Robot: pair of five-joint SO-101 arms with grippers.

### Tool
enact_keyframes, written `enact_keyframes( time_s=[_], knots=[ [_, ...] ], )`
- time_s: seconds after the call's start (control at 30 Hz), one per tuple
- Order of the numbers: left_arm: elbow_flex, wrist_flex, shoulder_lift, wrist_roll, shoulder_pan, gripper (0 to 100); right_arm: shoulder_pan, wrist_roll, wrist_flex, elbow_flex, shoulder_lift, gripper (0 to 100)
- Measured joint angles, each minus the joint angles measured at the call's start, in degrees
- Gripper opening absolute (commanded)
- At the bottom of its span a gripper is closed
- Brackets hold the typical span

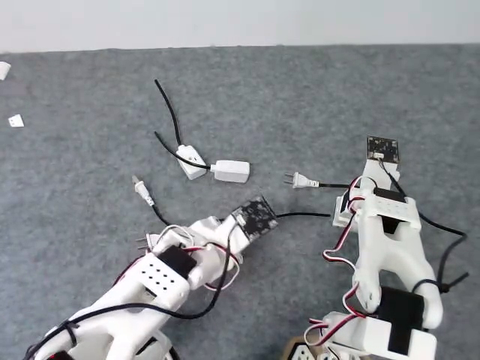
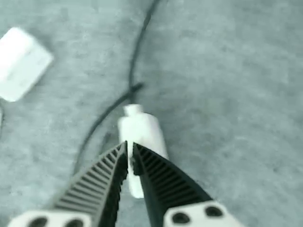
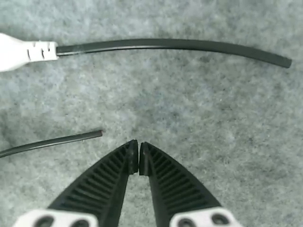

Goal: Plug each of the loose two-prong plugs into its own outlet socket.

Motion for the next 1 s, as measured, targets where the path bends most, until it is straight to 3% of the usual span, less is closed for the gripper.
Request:
enact_keyframes(
  time_s=[0.17, 0.3, 0.43, 0.7, 1.0],
  knots=[
    [0.0, -0.3, 0.0, 0.0, -0.1, 1, 0.0, 0.0, 0.0, 0.0, 0.0, 1.2],
    [0.0, -0.1, 0.0, -0.4, 4.9, 1, 0.0, 0.0, 0.0, 0.0, 0.0, 1.2],
    [0.0, 5.5, 0.1, -3.8, 9.7, 1, 0.0, 0.0, 0.0, 0.0, 0.0, 1.2],
    [-6.5, 7.1, 10.0, -4.0, 3.3, 1, 0.0, 0.0, 0.0, 0.0, 0.0, 1.2],
    [-13.7, 7.1, 21.2, -3.9, 0.7, 1, 0.0, 0.0, 0.0, 0.0, 0.0, 1.1]
  ],
)
